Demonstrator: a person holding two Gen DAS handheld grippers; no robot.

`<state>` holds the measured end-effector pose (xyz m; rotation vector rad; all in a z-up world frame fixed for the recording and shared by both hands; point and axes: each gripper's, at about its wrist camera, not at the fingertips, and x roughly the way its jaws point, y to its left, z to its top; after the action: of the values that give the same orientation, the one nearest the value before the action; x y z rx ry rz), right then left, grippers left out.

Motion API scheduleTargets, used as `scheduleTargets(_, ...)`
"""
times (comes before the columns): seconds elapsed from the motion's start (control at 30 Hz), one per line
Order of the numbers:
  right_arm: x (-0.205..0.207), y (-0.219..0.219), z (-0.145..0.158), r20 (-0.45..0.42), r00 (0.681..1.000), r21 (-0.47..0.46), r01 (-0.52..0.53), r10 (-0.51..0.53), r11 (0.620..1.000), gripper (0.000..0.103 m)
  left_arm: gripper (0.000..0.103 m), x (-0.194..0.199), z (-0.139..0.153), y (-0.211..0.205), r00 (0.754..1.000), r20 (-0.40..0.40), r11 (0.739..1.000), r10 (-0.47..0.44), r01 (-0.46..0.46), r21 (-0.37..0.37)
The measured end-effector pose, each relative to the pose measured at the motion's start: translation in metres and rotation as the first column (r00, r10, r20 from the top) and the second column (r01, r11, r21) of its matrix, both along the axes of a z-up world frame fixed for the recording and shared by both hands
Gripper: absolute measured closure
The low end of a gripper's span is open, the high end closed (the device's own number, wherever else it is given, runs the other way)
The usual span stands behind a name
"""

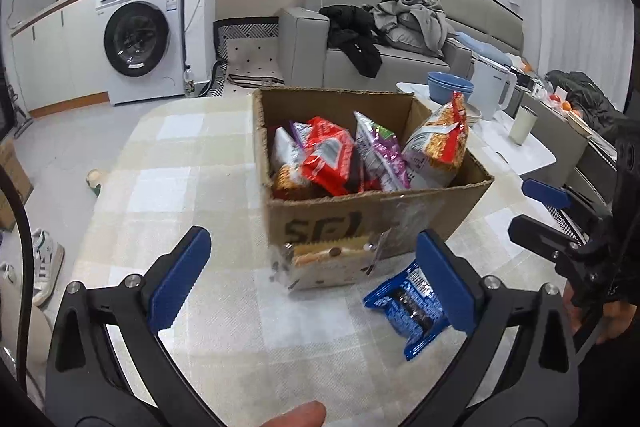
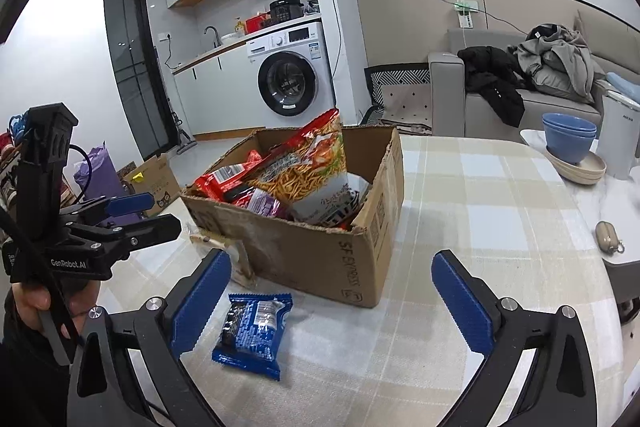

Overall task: Organize snacks
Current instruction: 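Move both open tools toward the blue cookie pack on the table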

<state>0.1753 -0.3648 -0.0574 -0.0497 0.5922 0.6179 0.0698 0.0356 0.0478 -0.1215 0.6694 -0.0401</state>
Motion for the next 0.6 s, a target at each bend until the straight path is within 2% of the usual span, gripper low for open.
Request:
scheduleTargets(0.13,-0.007,0.004,-0.008,-0.030,1.000,0.003,-0.004,0.004,1.000,0.001,0.001,-0.016,-0.006,0.008,1.000,-0.007,1.000,0.019,-0.019,0.008)
scheduleTargets(0.33,-0.013,0.013,-0.017,-0.057,0.998,-0.043,0.001,-0.003,0.999,0.001,0.001,-0.035,-0.014,0.010,1.000,-0.008,1.000,0.028,-0.028,0.004)
scheduleTargets(0.4,-0.016,0.013,-0.018,-0.063,0.998,-0.043,-0.004,0.002,0.999,0.001,0.001,-0.033,-0.018,0.007,0.999,-0.031,1.000,0.019,-0.018,0.025)
scheduleTargets(0.6,-0.019,0.024,-0.023,-0.085,0.996,-0.061,-0.016,0.010,0.998,0.001,0.001,-0.037,-0.018,0.003,0.999,-0.023,0.998,0.030,-0.028,0.056)
